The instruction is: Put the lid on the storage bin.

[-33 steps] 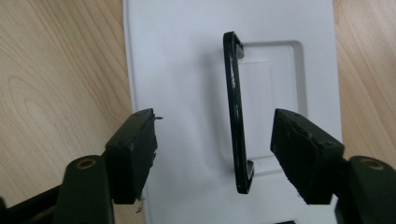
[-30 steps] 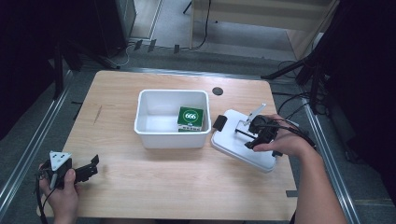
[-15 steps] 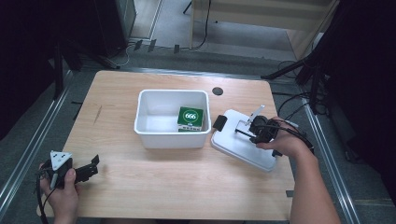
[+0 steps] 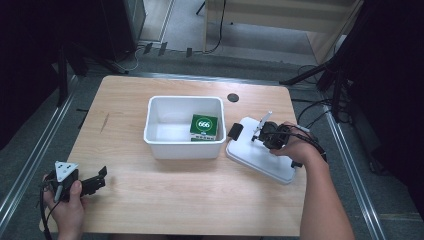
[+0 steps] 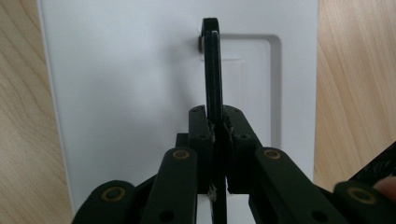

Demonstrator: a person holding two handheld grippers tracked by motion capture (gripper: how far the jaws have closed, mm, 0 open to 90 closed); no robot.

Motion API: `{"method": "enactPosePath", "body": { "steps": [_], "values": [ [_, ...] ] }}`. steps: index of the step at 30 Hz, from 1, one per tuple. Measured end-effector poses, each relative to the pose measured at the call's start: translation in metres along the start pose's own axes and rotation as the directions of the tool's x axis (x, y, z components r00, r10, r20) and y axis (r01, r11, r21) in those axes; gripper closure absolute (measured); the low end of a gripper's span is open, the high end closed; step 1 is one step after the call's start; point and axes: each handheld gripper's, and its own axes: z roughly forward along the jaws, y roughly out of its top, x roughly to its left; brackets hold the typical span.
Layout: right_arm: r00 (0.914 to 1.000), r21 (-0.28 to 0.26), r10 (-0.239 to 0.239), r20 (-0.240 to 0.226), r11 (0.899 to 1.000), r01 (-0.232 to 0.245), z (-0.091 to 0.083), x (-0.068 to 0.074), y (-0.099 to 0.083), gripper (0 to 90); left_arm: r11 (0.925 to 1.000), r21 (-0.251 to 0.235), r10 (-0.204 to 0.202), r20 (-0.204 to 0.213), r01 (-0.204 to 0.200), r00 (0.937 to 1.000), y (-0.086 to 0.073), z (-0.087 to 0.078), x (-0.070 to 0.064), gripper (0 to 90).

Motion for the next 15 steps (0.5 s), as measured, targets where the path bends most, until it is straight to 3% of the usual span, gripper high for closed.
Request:
{"method": "enactPosePath", "body": {
  "steps": [7, 15],
  "values": [
    [0.9993, 0.002, -0.038, -0.001, 0.999, 0.038, -0.004, 0.0, -0.003, 85.1, 1.0, 0.002, 0.002, 0.0, -0.002, 1.0, 0.0, 0.0, 0.0, 0.0],
    [0.9985, -0.03, -0.054, 0.007, 0.998, 0.054, -0.024, -0.007, -0.014, 85.1, 1.0, 0.002, 0.006, -0.006, -0.006, 1.0, 0.0, 0.0, -0.001, 0.0]
  ]
}}
